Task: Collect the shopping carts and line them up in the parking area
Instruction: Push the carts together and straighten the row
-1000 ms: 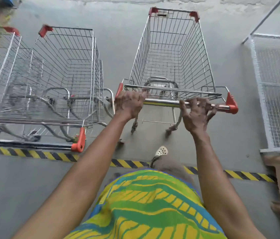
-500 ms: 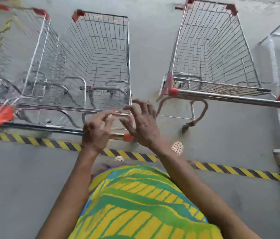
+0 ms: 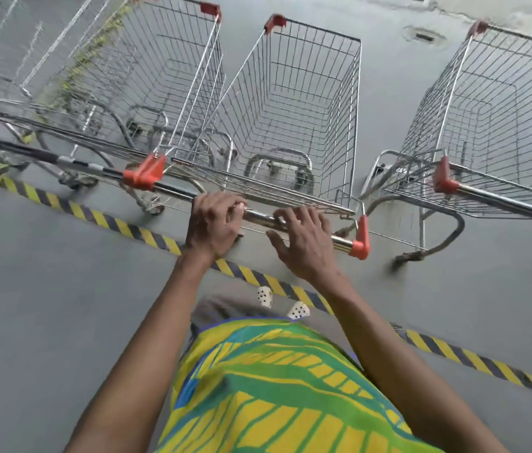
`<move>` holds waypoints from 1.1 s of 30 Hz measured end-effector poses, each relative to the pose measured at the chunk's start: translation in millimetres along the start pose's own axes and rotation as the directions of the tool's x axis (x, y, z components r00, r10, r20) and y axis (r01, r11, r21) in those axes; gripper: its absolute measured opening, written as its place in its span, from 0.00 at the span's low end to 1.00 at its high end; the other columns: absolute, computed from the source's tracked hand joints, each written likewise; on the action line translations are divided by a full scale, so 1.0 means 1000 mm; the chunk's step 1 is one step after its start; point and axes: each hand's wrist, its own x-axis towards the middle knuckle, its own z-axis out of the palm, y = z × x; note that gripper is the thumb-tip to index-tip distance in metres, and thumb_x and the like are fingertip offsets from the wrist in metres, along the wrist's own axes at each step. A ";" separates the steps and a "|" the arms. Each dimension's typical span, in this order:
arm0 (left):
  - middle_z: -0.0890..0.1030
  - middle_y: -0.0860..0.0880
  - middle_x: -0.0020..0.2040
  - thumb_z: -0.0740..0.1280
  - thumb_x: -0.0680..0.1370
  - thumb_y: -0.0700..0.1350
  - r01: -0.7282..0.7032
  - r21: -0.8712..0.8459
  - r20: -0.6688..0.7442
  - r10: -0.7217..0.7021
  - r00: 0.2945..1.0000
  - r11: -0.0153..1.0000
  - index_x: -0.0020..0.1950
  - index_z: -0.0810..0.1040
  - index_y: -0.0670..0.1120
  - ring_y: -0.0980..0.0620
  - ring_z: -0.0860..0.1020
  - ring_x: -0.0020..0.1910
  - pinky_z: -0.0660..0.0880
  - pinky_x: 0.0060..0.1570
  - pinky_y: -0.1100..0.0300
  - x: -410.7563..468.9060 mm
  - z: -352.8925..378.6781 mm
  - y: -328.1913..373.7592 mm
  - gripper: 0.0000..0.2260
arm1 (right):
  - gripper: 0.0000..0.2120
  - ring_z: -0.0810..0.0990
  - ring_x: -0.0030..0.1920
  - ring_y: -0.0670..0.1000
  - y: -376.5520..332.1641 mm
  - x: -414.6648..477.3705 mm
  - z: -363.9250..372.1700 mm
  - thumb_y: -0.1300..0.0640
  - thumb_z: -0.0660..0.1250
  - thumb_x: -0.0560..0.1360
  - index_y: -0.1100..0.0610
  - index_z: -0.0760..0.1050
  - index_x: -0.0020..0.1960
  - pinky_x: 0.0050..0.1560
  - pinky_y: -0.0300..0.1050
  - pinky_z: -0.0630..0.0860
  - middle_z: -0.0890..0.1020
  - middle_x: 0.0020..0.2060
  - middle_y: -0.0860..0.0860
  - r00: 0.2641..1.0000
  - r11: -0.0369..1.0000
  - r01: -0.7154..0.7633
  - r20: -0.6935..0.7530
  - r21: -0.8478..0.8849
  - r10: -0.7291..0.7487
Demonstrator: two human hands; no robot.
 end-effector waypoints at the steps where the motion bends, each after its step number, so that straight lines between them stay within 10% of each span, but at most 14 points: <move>1: 0.84 0.48 0.48 0.62 0.81 0.46 -0.031 0.017 0.019 0.030 0.999 0.999 0.51 0.83 0.46 0.47 0.78 0.48 0.68 0.60 0.49 0.000 -0.003 -0.007 0.11 | 0.19 0.75 0.54 0.55 -0.007 0.001 0.004 0.37 0.60 0.79 0.47 0.74 0.62 0.63 0.57 0.68 0.77 0.53 0.50 1.000 1.000 -0.019 0.002 0.001 0.019; 11: 0.82 0.47 0.55 0.49 0.82 0.67 -0.285 0.180 0.295 0.225 0.929 0.942 0.58 0.80 0.49 0.47 0.76 0.54 0.66 0.60 0.47 0.034 -0.025 -0.113 0.28 | 0.30 0.77 0.57 0.55 -0.067 0.028 0.042 0.25 0.51 0.76 0.48 0.78 0.50 0.68 0.60 0.58 0.83 0.47 0.48 0.953 0.958 -0.282 -0.127 -0.046 0.275; 33: 0.80 0.45 0.54 0.57 0.83 0.61 -0.374 0.208 0.286 0.310 0.907 0.904 0.59 0.78 0.46 0.43 0.74 0.55 0.65 0.58 0.46 0.121 0.020 -0.085 0.21 | 0.36 0.74 0.53 0.55 -0.009 0.101 0.018 0.21 0.58 0.70 0.53 0.82 0.47 0.51 0.48 0.68 0.82 0.43 0.48 0.901 0.901 -0.397 -0.111 0.176 0.419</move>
